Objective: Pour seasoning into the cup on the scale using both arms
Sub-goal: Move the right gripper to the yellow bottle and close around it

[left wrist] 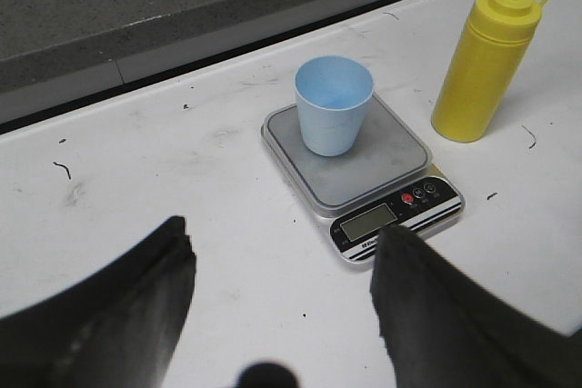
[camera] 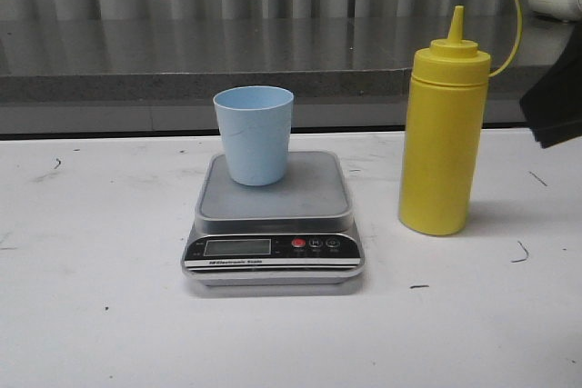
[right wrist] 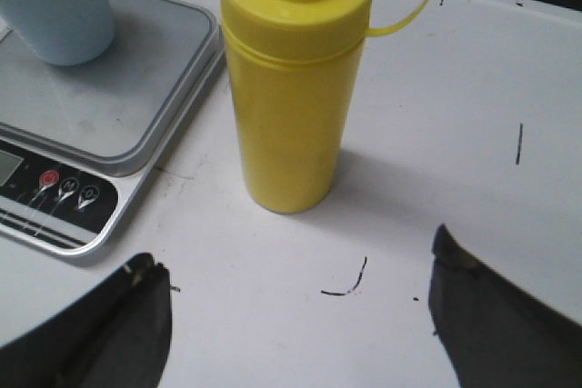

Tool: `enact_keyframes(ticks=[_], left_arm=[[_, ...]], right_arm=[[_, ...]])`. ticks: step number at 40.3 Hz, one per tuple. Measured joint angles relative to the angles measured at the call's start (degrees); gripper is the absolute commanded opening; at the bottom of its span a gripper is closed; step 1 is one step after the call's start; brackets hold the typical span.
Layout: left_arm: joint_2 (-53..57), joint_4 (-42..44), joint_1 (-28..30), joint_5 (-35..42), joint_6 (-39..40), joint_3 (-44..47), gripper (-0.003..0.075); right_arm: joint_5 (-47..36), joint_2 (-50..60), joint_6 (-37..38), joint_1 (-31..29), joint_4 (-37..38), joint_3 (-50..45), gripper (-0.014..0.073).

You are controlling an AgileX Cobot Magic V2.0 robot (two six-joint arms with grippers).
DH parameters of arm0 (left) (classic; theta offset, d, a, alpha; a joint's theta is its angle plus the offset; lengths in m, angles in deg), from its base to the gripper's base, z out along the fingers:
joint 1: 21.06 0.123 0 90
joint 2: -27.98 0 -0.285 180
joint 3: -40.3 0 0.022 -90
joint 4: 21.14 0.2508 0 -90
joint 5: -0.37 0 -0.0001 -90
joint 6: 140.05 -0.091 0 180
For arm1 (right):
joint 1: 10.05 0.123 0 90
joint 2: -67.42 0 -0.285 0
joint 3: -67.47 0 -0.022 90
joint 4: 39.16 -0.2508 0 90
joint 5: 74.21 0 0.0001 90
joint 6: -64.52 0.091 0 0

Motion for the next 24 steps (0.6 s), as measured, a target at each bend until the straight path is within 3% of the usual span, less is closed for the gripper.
enact_keyframes(ticks=[9, 17, 24], left_arm=[[0.0, 0.0, 0.0, 0.0, 0.0, 0.0, 0.0421], [0.0, 0.0, 0.0, 0.0, 0.0, 0.0, 0.0421], [0.0, 0.0, 0.0, 0.0, 0.0, 0.0, 0.0421]], right_arm=[[-19.32, -7.92, 1.45, 0.23, -0.87, -5.45, 0.0598], [-29.78, -16.83, 4.53, 0.23, -0.73, -5.92, 0.0598], [-39.75, -24.67, 8.13, 0.23, 3.7, -5.92, 0.0598]])
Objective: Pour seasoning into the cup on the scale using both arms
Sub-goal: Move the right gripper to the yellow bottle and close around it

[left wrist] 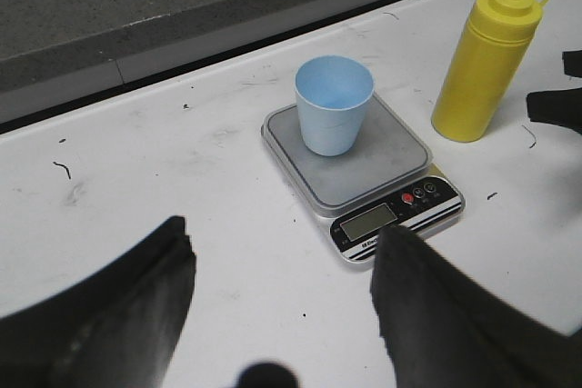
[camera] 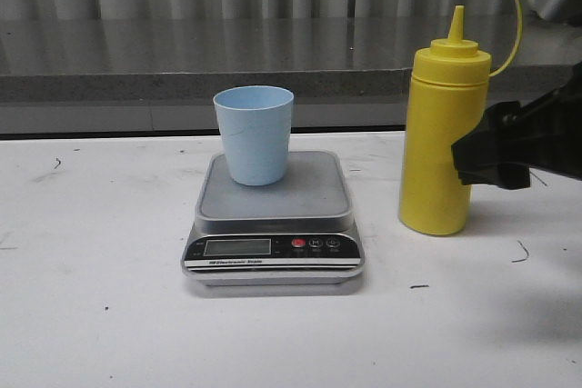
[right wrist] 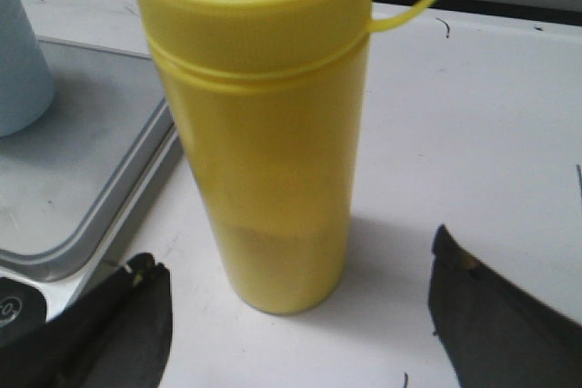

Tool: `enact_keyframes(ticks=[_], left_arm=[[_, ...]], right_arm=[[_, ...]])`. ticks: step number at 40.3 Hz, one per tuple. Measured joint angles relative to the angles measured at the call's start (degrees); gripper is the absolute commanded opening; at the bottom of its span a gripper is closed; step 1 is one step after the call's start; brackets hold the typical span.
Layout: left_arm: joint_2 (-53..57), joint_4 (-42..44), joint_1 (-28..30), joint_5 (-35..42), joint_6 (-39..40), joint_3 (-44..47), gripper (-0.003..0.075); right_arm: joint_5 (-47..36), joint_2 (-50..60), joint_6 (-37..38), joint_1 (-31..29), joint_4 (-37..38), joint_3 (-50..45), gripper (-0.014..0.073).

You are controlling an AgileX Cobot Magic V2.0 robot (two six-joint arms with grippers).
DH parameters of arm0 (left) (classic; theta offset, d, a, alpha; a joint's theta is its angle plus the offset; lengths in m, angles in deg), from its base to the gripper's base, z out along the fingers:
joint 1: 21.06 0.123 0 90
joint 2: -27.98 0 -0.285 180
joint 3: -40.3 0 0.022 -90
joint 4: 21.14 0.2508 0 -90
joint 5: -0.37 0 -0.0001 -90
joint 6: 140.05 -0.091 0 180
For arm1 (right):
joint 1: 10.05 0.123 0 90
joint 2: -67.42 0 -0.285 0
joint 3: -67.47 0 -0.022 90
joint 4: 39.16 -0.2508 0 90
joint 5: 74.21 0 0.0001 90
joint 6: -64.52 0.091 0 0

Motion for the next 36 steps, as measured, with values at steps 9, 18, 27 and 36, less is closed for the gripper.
enact_keyframes(ticks=[9, 18, 27, 36], left_arm=[[0.0, 0.0, 0.0, 0.0, 0.0, 0.0, 0.0421], [0.0, 0.0, 0.0, 0.0, 0.0, 0.0, 0.0421], [0.0, 0.0, 0.0, 0.0, 0.0, 0.0, 0.0421], [0.0, 0.0, 0.0, 0.0, 0.0, 0.0, 0.0421]], right_arm=[[-14.49, -8.65, 1.01, 0.0, 1.26, 0.0, 0.0598], [-28.58, -16.83, 1.04, 0.0, 1.26, 0.0, 0.0598], [-31.87, -21.34, 1.13, 0.0, 1.36, 0.84, 0.0598], [-32.12, -24.68, 1.13, 0.0, 1.35, 4.43, 0.0598]])
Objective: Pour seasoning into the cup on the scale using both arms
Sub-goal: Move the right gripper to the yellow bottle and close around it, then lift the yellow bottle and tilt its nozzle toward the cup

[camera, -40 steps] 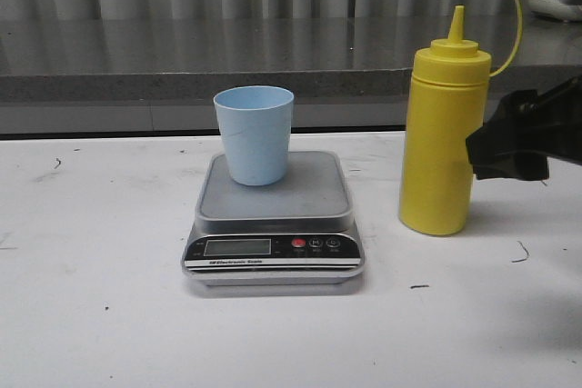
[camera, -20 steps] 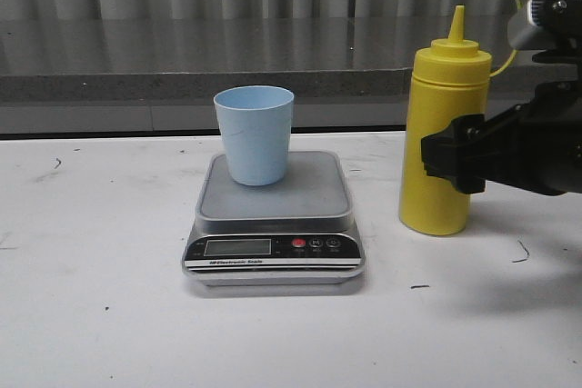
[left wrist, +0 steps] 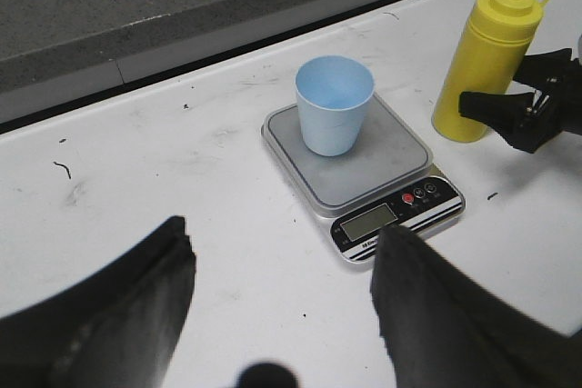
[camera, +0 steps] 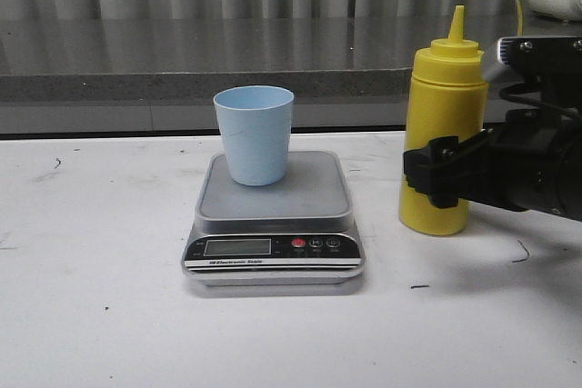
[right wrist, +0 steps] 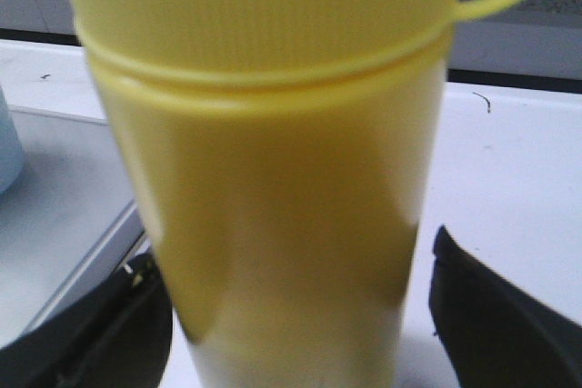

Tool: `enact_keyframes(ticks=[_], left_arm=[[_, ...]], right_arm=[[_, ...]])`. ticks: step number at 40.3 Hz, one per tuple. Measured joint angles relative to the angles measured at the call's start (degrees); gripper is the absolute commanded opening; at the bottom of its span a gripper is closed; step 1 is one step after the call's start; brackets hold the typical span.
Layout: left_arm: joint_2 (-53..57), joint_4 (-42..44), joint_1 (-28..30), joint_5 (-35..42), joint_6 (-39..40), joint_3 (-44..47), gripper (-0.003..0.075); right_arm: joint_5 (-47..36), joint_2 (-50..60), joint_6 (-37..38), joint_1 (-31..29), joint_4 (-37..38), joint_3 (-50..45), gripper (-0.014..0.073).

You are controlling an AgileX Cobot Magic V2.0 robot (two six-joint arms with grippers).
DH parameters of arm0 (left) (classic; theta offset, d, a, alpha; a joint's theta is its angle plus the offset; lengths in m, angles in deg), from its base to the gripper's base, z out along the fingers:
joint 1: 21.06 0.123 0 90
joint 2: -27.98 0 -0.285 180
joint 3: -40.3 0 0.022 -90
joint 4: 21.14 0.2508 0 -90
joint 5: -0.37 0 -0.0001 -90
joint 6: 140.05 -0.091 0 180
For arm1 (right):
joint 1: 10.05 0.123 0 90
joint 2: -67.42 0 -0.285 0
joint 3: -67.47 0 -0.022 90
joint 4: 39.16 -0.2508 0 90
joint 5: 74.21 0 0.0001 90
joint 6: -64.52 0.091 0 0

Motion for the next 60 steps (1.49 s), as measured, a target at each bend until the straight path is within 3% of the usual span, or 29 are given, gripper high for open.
enact_keyframes(ticks=[13, 23, 35, 47, 60], left_arm=[[0.0, 0.0, 0.0, 0.0, 0.0, 0.0, 0.0421], [0.0, 0.0, 0.0, 0.0, 0.0, 0.0, 0.0421], [0.0, 0.0, 0.0, 0.0, 0.0, 0.0, 0.0421], [0.0, 0.0, 0.0, 0.0, 0.0, 0.0, 0.0421], [0.0, 0.0, 0.0, 0.0, 0.0, 0.0, 0.0421]], right_arm=[[-0.39, -5.33, 0.0, 0.0, -0.39, 4.68, 0.0587], [-0.39, -5.7, 0.0, 0.0, -0.39, 4.8, 0.0308], [0.79, -5.08, -0.45, 0.04, -0.39, 4.8, 0.03], [19.67, 6.39, -12.15, 0.04, -0.39, 5.64, 0.03], [51.72, 14.2, -29.29, 0.04, -0.39, 19.11, 0.03]])
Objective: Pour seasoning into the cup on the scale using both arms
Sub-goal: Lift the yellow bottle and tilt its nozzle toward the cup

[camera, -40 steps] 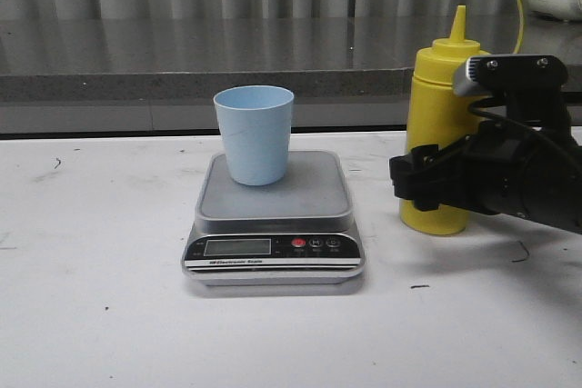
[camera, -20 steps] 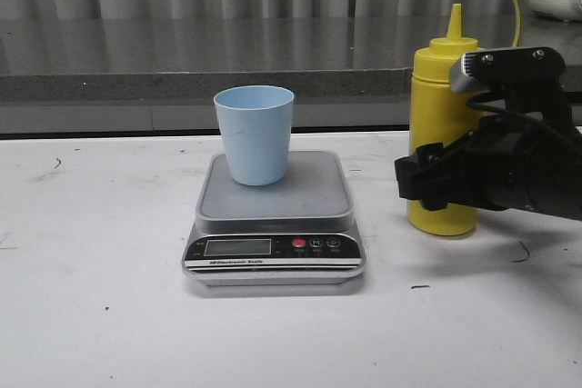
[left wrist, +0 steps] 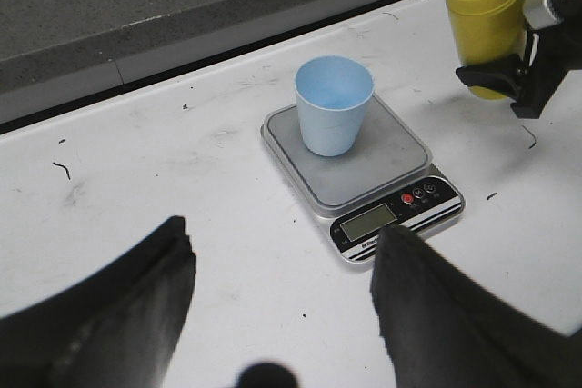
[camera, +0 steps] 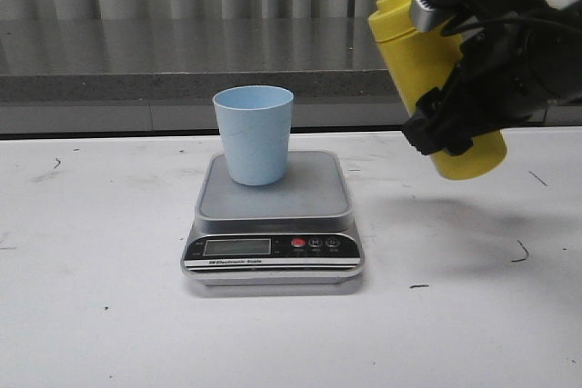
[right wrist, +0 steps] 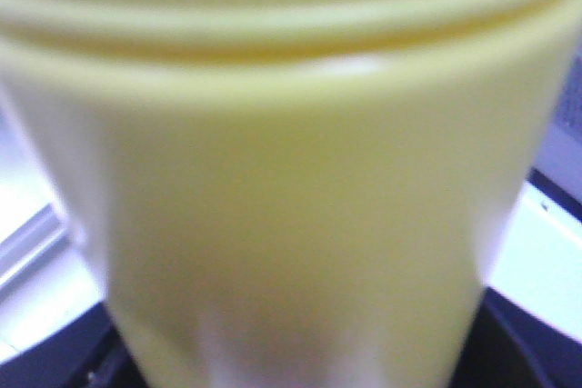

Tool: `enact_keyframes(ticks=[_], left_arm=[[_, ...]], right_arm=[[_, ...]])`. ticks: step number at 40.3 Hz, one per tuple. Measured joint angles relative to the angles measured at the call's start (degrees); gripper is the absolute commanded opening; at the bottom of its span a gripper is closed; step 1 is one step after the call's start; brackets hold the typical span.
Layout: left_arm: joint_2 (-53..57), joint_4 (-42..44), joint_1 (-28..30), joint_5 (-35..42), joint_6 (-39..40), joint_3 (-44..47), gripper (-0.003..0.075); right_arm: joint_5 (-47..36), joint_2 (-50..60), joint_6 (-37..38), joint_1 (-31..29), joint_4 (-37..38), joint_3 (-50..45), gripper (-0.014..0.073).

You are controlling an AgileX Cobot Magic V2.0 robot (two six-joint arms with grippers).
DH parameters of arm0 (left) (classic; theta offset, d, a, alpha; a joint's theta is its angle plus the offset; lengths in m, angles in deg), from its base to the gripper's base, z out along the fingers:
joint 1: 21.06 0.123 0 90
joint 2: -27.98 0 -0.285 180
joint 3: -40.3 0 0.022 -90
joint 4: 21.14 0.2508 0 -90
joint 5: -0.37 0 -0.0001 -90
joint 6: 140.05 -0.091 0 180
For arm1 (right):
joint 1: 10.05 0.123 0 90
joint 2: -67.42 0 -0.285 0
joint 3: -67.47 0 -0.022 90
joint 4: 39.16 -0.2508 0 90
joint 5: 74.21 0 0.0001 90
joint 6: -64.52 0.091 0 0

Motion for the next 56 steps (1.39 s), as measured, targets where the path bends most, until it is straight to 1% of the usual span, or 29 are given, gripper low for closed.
enact_keyframes(ticks=[4, 7, 12, 15, 18, 22, 32, 38, 43, 48, 56], left_arm=[[0.0, 0.0, 0.0, 0.0, 0.0, 0.0, 0.0421], [0.0, 0.0, 0.0, 0.0, 0.0, 0.0, 0.0421], [0.0, 0.0, 0.0, 0.0, 0.0, 0.0, 0.0421], [0.0, 0.0, 0.0, 0.0, 0.0, 0.0, 0.0421], [0.0, 0.0, 0.0, 0.0, 0.0, 0.0, 0.0421], [0.0, 0.0, 0.0, 0.0, 0.0, 0.0, 0.0421], [0.0, 0.0, 0.0, 0.0, 0.0, 0.0, 0.0421], [0.0, 0.0, 0.0, 0.0, 0.0, 0.0, 0.0421], [0.0, 0.0, 0.0, 0.0, 0.0, 0.0, 0.0421], [0.0, 0.0, 0.0, 0.0, 0.0, 0.0, 0.0421], [0.0, 0.0, 0.0, 0.0, 0.0, 0.0, 0.0421]], right_arm=[[9.78, 0.0, -5.9, 0.0, 0.0, 5.73, 0.03], [15.64, 0.0, -9.63, 0.0, 0.0, 9.99, 0.03], [23.55, 0.0, -12.64, 0.0, 2.72, 16.29, 0.03], [27.7, -0.36, -13.17, 0.23, 5.97, 19.94, 0.03], [31.9, -1.32, -13.17, 0.93, 11.06, 23.76, 0.03], [37.18, -3.92, -11.33, 3.3, 20.1, 27.98, 0.03], [42.52, -8.34, -4.61, 9.22, 42.33, 32.37, 0.03], [44.12, -10.35, -0.69, 11.53, 53.57, 33.24, 0.03], [44.33, -10.86, 0.05, 12.67, 61.8, 33.37, 0.03], [43.54, -10.86, 0.18, 12.9, 66.31, 33.5, 0.03], [43.54, -10.86, 0.26, 12.9, 67.36, 33.5, 0.03]])
